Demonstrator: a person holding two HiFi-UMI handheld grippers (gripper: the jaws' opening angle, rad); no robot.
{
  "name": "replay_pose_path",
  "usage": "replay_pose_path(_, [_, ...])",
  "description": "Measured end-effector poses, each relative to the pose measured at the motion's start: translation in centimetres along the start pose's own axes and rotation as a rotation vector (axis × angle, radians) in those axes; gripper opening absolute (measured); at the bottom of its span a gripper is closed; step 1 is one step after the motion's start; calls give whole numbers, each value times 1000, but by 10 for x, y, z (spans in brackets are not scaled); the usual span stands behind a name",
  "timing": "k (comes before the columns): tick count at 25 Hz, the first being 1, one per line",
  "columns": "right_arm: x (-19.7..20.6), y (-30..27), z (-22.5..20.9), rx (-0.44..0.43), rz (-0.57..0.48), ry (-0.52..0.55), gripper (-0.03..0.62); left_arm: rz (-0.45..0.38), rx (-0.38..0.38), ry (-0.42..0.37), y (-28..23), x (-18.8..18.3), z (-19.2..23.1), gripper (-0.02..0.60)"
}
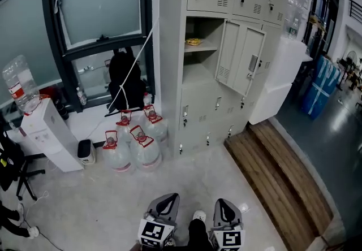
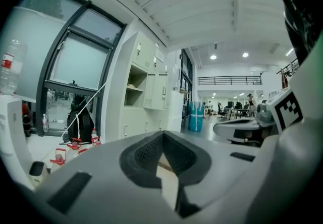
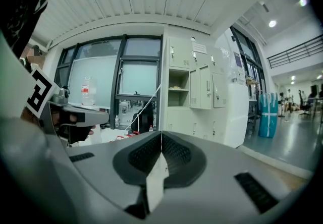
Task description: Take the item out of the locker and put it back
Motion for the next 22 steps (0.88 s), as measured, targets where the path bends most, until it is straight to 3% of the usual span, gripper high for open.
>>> replay_pose_path(5, [-3,-47,-28,-36,20,-25,3,-5,-44,-25,-40,-10,10,8])
replay_pose_path(13, [-39,-137,-80,-131,16,14,3,8,-126,-38,-128,-32,29,6])
replay_pose_path(22, [-62,-195,-129,-244,22,60,3,6,-195,4,-210,-37,28,8])
Point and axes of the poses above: the fingertips, and each gripper's own axes: y backward along the fingers, z to its left, x out of its underside, the point moved 4 cm from there along y, backward along the fingers, and after that the axes turned 11 degrees about -y, right-handed, at the moved point
